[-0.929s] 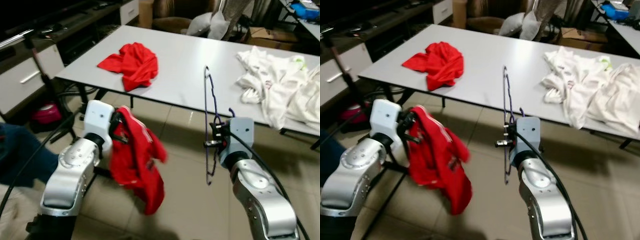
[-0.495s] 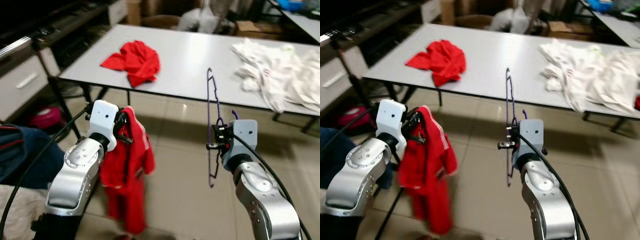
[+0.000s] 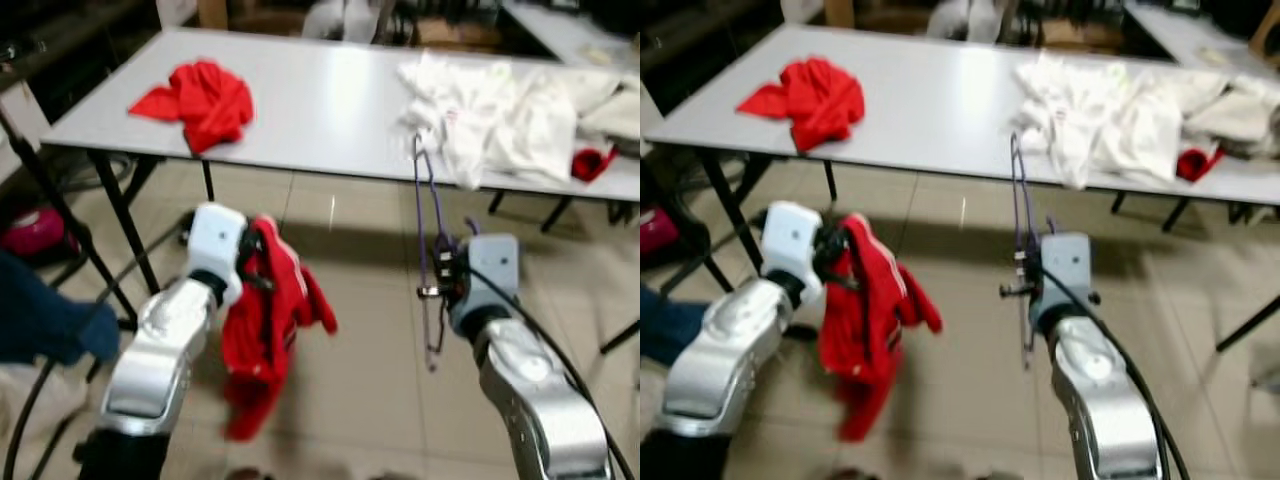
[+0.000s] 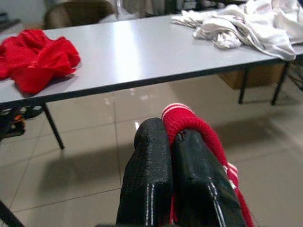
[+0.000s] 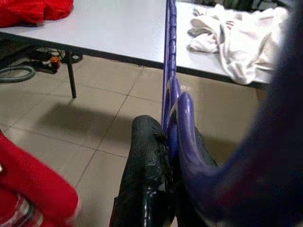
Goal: Hang hanger
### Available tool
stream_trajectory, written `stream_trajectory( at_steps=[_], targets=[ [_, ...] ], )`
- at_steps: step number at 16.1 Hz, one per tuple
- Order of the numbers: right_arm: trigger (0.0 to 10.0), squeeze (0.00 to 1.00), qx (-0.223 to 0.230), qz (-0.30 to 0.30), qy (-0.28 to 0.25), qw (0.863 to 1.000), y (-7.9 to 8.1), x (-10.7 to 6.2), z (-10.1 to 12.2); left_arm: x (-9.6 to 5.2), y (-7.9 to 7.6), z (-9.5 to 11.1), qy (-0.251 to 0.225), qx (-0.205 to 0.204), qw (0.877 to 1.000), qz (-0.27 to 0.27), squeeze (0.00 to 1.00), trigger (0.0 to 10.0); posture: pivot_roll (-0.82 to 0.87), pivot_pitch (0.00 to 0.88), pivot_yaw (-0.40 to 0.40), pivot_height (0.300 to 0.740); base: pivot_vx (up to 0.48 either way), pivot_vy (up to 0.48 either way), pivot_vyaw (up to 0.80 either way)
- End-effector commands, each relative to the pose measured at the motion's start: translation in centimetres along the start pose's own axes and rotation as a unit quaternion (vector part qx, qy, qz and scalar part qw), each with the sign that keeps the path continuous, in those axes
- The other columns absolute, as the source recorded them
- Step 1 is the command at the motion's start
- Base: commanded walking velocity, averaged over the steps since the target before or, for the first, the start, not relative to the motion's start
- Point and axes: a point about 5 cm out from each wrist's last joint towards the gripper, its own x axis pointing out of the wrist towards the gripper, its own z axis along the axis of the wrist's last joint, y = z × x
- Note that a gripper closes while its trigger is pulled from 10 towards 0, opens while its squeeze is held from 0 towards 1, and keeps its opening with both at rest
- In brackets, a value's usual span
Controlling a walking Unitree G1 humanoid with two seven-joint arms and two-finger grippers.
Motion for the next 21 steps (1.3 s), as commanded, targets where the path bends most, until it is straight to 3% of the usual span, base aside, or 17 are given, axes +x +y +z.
stream_trajectory(
  at_steps=[1, 5, 8, 12, 21],
  targets=[
    [10.0, 0.0, -0.01, -0.015, 0.001, 1.0, -0.8, -0.1, 0.1, 0.2, -0.7, 1.0, -0.026, 0.0, 1.0, -0.008, 0.0, 10.0, 0.01, 0.0, -0.001, 0.74, 0.0, -0.48, 0.0],
    [10.0, 0.0, -0.012, -0.017, 0.002, 1.0, -1.2, 0.0, 0.2, 0.4, -0.8, 1.5, -0.04, -0.013, 0.999, 0.002, 0.0, 10.0, 0.01, 0.0, -0.006, 0.74, 0.0, 0.0, 0.0],
    [10.0, 0.0, -0.019, -0.015, -0.003, 1.0, -1.5, 0.2, 0.5, 0.7, -0.8, 2.2, -0.063, -0.018, 0.998, -0.004, 0.0, 10.0, 0.0, 0.0, -0.002, 0.74, 0.252, 0.0, -0.72],
    [10.0, 0.0, -0.027, -0.013, -0.008, 1.0, -1.6, 0.5, 0.8, 0.9, -0.2, 2.0, -0.053, -0.021, 0.998, 0.015, 0.0, 10.0, 0.01, 0.0, -0.002, 0.74, 0.356, 0.0, -0.17],
    [10.0, 0.0, -0.028, -0.002, -0.005, 1.0, -1.2, 0.7, 0.6, 1.0, 0.3, 1.8, -0.048, -0.027, 0.998, 0.031, 0.0, 10.0, 0.01, 0.0, -0.008, 0.74, 0.0, 0.0, 0.0]
  ],
)
